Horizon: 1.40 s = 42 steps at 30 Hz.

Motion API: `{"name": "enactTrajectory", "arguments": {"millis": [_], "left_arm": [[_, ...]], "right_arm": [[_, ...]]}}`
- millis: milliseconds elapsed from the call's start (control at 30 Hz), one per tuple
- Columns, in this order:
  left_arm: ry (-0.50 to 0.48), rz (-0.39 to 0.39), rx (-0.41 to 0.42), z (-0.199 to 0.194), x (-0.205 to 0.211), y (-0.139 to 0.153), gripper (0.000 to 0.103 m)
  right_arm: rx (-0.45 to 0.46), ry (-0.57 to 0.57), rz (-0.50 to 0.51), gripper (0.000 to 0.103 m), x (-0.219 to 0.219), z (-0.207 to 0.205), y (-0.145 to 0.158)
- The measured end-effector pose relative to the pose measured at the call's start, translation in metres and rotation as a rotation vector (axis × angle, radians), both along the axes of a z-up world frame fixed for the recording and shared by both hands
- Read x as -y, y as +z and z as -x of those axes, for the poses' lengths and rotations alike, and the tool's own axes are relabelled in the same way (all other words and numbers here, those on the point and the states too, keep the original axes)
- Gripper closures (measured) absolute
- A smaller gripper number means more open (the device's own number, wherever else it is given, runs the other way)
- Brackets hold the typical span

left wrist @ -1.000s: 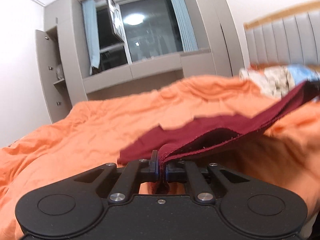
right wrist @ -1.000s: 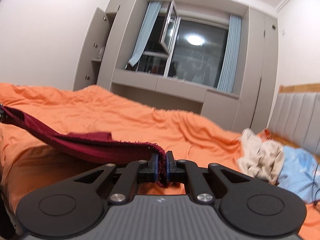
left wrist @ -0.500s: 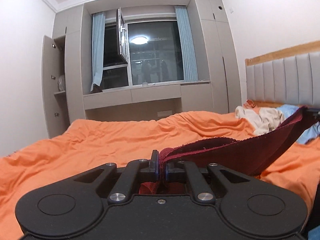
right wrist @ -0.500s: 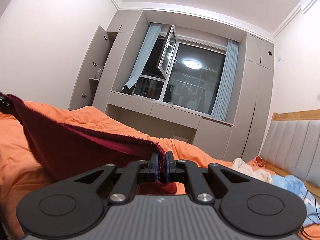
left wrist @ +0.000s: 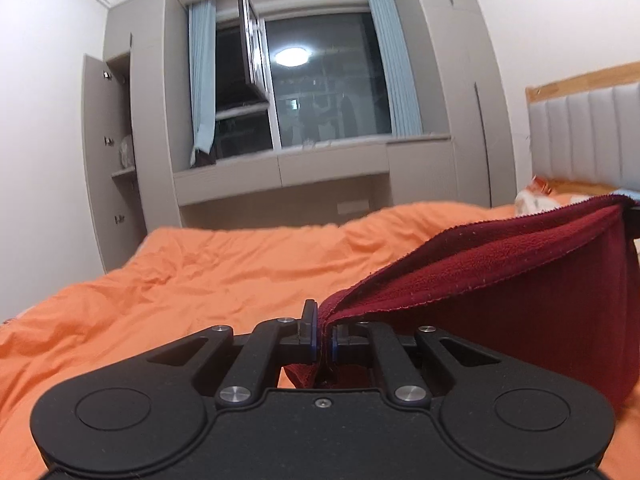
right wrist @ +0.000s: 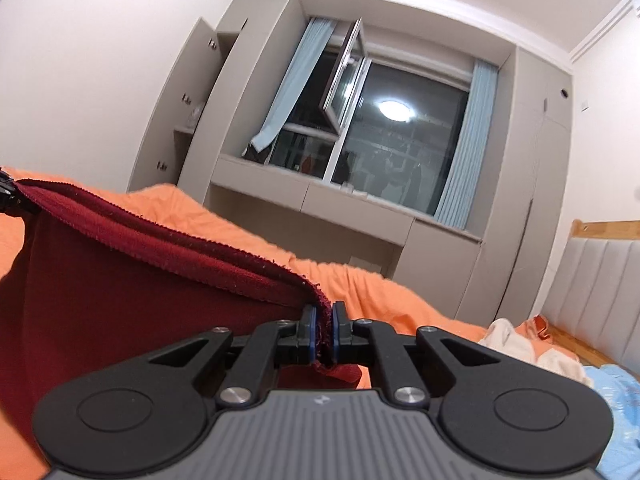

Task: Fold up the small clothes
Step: 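Lift the hem with both tools and fold it over toward the collar, then lower the folded edge with both tools and open both tools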

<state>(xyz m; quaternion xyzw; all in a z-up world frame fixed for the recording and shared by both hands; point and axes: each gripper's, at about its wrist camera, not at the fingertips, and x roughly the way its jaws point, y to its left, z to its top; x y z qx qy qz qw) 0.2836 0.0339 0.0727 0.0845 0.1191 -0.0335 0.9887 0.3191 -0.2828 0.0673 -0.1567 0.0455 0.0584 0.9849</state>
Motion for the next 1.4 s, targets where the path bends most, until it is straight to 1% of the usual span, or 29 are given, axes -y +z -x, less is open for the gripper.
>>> {"name": "enactTrajectory", "arguments": {"millis": [100,267,333,400,467,567,633,700,733,767,800,833,867,900,967,1000,1067,1100,1133,1167,1233,1300,1400], "left_arm": [[0.011,-0.002,-0.06,-0.044,-0.003,-0.016,0.097],[0.033,0.007,-0.181,-0.101,-0.009,-0.054,0.097],[0.043,0.003,-0.23,-0.119,-0.011,-0.07,0.097],[0.055,0.003,-0.273,-0.132,-0.012,-0.084,0.097],[0.064,0.006,-0.306,-0.143,-0.014,-0.094,0.096],[0.076,0.034,-0.356,-0.156,-0.019,-0.107,0.096],[0.081,0.048,-0.38,-0.162,-0.021,-0.113,0.094],[0.089,0.059,-0.395,-0.166,-0.023,-0.117,0.091],[0.093,0.065,-0.401,-0.167,-0.023,-0.118,0.088],[0.098,0.071,-0.408,-0.168,-0.024,-0.12,0.083],[0.104,0.075,-0.413,-0.168,-0.025,-0.12,0.081],[0.112,0.08,-0.417,-0.168,-0.025,-0.12,0.078],[0.117,0.085,-0.422,-0.168,-0.026,-0.12,0.073],[0.121,0.09,-0.428,-0.168,-0.027,-0.12,0.07],[0.133,0.101,-0.431,-0.166,-0.029,-0.119,0.054],[0.141,0.107,-0.428,-0.164,-0.031,-0.117,0.049],[0.156,0.114,-0.415,-0.159,-0.034,-0.114,0.032],[0.16,0.118,-0.406,-0.156,-0.035,-0.112,0.029],[0.158,0.123,-0.397,-0.153,-0.036,-0.11,0.023],[0.152,0.128,-0.391,-0.151,-0.037,-0.109,0.019],[0.142,0.125,-0.395,-0.15,-0.035,-0.111,0.014],[0.145,0.095,-0.412,-0.152,-0.031,-0.116,0.013],[0.161,0.045,-0.444,-0.156,-0.026,-0.126,0.013]], "right_arm": [[-0.07,0.009,0.01,0.094,0.0,-0.041,-0.02],[-0.164,0.022,0.032,0.094,-0.002,-0.09,-0.057],[-0.197,0.029,0.033,0.094,-0.004,-0.102,-0.07],[-0.222,0.035,0.056,0.094,-0.007,-0.11,-0.082],[-0.244,0.035,0.062,0.094,-0.009,-0.115,-0.094],[-0.276,0.031,0.058,0.093,-0.01,-0.118,-0.105],[-0.294,0.031,0.057,0.09,-0.01,-0.12,-0.11],[-0.306,0.028,0.055,0.085,-0.009,-0.121,-0.115],[-0.311,0.029,0.053,0.079,-0.009,-0.121,-0.116],[-0.315,0.027,0.05,0.069,-0.008,-0.122,-0.116],[-0.317,0.023,0.047,0.064,-0.007,-0.122,-0.116],[-0.32,0.022,0.041,0.057,-0.005,-0.121,-0.114],[-0.324,0.024,0.035,0.052,-0.004,-0.121,-0.113],[-0.325,0.022,0.032,0.05,-0.003,-0.12,-0.112],[-0.324,0.02,0.027,0.034,-0.001,-0.118,-0.111],[-0.323,0.02,0.025,0.031,0.0,-0.117,-0.11],[-0.325,0.019,0.024,0.019,0.002,-0.115,-0.109],[-0.326,0.015,0.025,0.016,0.003,-0.115,-0.109],[-0.325,0.007,0.027,0.01,0.004,-0.114,-0.11],[-0.328,-0.002,0.031,0.006,0.005,-0.115,-0.111],[-0.34,-0.024,0.043,0.004,0.006,-0.115,-0.115],[-0.356,-0.053,0.053,0.001,0.009,-0.117,-0.12],[-0.389,-0.089,0.056,0.001,0.014,-0.122,-0.131]]}}
